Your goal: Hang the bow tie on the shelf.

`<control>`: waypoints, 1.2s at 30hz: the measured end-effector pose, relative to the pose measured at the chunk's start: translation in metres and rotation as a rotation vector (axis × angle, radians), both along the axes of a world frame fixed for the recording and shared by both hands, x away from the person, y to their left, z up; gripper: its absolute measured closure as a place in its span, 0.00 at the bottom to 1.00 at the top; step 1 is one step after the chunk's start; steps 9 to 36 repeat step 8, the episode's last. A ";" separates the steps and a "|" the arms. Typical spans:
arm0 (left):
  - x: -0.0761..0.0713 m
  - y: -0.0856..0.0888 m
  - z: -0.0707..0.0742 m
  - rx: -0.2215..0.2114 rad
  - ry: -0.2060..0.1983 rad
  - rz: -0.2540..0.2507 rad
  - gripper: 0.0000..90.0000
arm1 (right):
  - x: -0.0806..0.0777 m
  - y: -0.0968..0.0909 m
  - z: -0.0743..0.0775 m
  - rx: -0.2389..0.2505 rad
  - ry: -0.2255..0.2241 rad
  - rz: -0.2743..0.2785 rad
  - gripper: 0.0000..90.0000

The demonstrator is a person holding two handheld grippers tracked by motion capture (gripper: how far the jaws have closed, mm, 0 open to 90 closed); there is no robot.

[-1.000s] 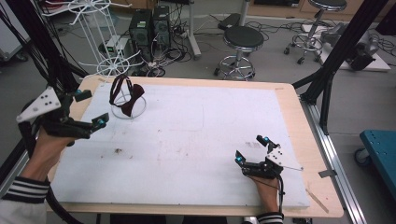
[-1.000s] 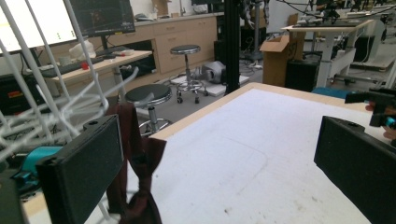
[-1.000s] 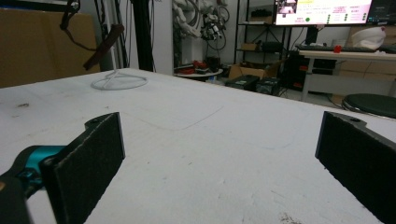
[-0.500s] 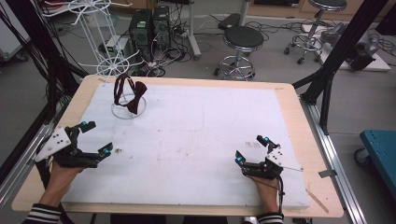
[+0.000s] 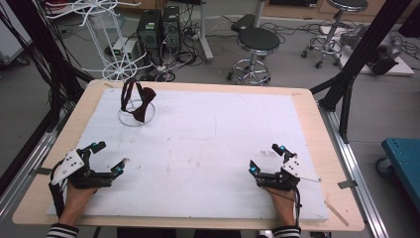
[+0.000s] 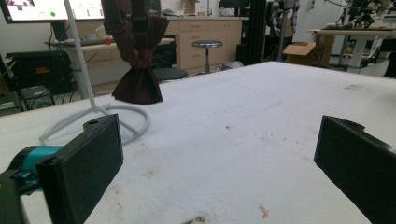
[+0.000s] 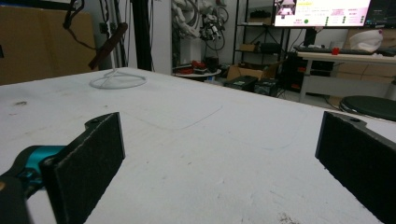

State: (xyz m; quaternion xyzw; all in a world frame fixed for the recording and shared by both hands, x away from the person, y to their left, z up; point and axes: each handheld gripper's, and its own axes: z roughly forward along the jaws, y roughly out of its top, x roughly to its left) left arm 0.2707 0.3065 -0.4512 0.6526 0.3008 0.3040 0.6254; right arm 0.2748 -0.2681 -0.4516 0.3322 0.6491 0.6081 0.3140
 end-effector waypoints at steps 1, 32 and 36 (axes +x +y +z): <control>0.000 0.000 0.000 -0.002 -0.005 -0.002 0.02 | 0.000 0.000 0.000 -0.004 -0.005 -0.001 0.01; -0.002 -0.001 -0.001 0.009 -0.014 0.014 0.02 | -0.001 0.001 0.000 -0.011 -0.002 -0.002 0.01; -0.002 -0.001 -0.001 0.009 -0.014 0.014 0.02 | -0.001 0.001 0.000 -0.011 -0.002 -0.002 0.01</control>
